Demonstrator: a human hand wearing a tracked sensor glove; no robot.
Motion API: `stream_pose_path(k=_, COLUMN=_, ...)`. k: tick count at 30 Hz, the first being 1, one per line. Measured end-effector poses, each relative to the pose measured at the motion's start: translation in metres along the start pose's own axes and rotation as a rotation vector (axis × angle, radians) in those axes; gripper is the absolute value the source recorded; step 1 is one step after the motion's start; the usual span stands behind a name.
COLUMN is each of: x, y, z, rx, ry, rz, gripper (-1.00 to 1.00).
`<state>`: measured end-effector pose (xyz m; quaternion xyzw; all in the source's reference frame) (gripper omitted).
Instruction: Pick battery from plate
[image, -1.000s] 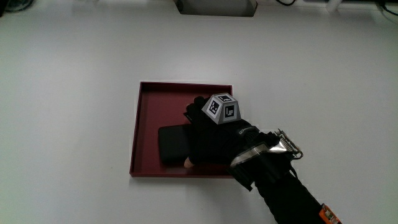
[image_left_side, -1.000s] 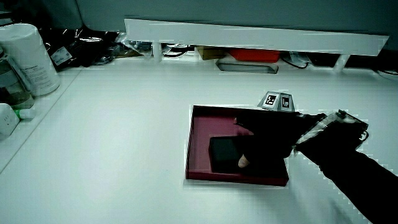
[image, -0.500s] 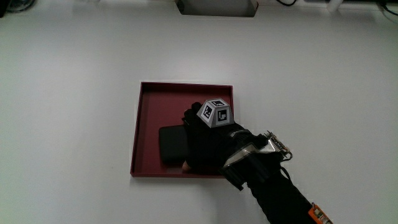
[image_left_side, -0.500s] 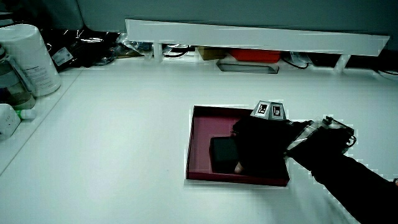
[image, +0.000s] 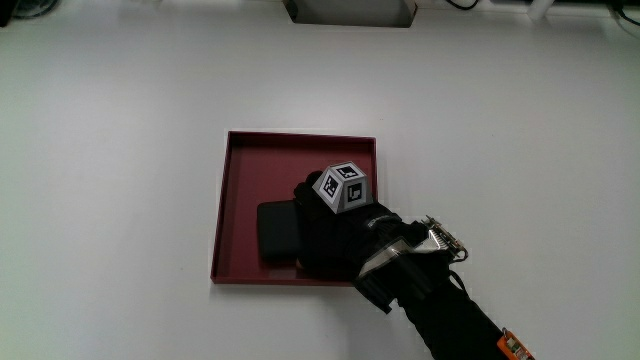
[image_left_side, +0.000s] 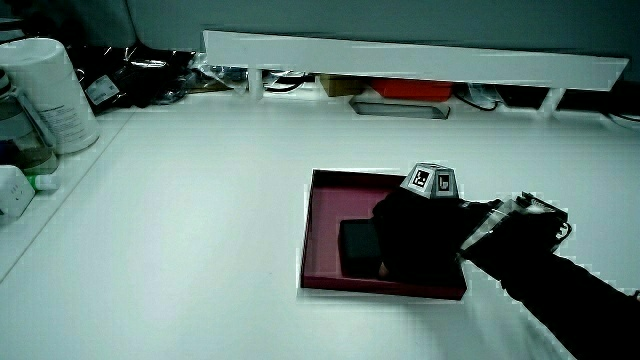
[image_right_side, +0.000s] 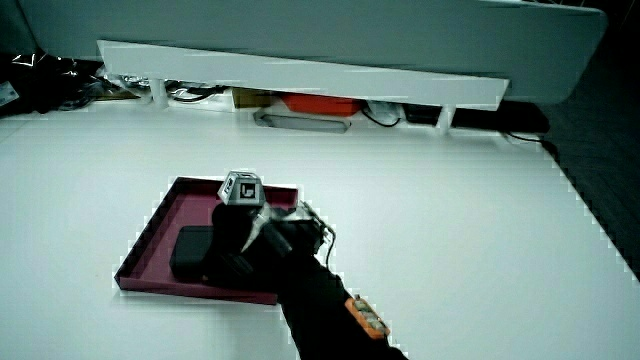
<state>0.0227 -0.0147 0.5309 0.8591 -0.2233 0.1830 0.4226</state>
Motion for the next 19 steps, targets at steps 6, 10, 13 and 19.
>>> stream_pose_path(k=6, x=0.001, y=0.000, z=-0.002, rx=0.023, ry=-0.009, rz=0.018, gripper=0.93)
stream_pose_path(k=10, x=0.003, y=-0.002, z=0.000, rx=0.022, ry=0.005, rz=0.026, gripper=1.00)
stream_pose_path(k=13, x=0.003, y=-0.007, z=0.007, rx=0.032, ry=0.019, rz=0.038, gripper=1.00)
stream_pose_path(k=19, x=0.001, y=-0.029, z=0.032, rx=0.055, ry=0.002, rz=0.077, gripper=1.00)
